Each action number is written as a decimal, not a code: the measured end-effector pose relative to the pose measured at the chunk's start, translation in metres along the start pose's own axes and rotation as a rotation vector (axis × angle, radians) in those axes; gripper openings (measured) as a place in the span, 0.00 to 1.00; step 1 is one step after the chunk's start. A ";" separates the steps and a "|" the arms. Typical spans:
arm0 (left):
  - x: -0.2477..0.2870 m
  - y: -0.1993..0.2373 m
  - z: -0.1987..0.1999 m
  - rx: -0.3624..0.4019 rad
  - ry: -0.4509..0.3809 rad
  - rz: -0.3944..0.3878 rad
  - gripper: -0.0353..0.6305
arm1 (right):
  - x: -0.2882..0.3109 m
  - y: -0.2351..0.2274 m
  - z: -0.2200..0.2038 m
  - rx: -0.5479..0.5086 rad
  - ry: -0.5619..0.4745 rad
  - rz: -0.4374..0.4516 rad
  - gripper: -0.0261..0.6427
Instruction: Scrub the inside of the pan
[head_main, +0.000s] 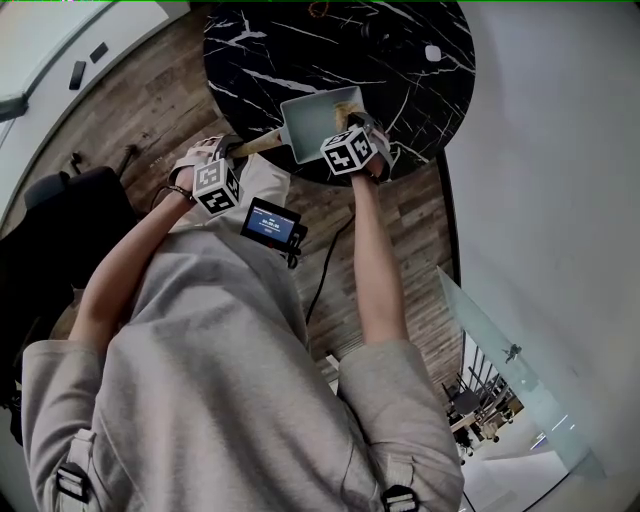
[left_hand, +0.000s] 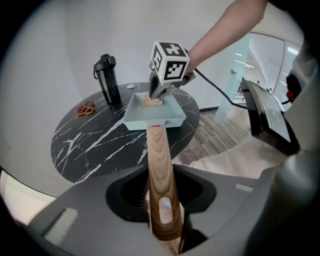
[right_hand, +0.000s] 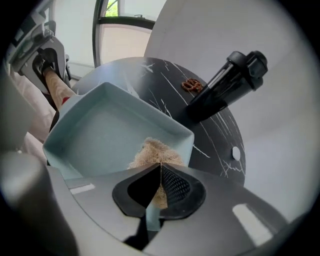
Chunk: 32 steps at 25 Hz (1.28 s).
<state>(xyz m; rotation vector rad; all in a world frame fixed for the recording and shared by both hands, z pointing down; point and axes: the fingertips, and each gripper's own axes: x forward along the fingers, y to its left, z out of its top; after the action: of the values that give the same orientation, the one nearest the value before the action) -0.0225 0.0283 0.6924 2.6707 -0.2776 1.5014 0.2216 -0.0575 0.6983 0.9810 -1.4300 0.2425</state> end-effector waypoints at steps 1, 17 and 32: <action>0.000 0.000 0.000 -0.006 0.001 -0.002 0.24 | 0.003 0.003 -0.002 0.019 -0.002 -0.002 0.07; 0.001 0.000 -0.001 -0.010 0.002 -0.006 0.24 | -0.009 0.045 0.015 0.224 -0.066 0.123 0.07; 0.003 0.000 -0.001 -0.025 0.014 -0.004 0.24 | -0.029 0.108 0.054 0.225 -0.137 0.302 0.07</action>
<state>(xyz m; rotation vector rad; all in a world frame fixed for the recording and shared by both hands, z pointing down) -0.0220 0.0281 0.6954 2.6390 -0.2877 1.5054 0.1051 -0.0172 0.7093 0.9735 -1.7030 0.5780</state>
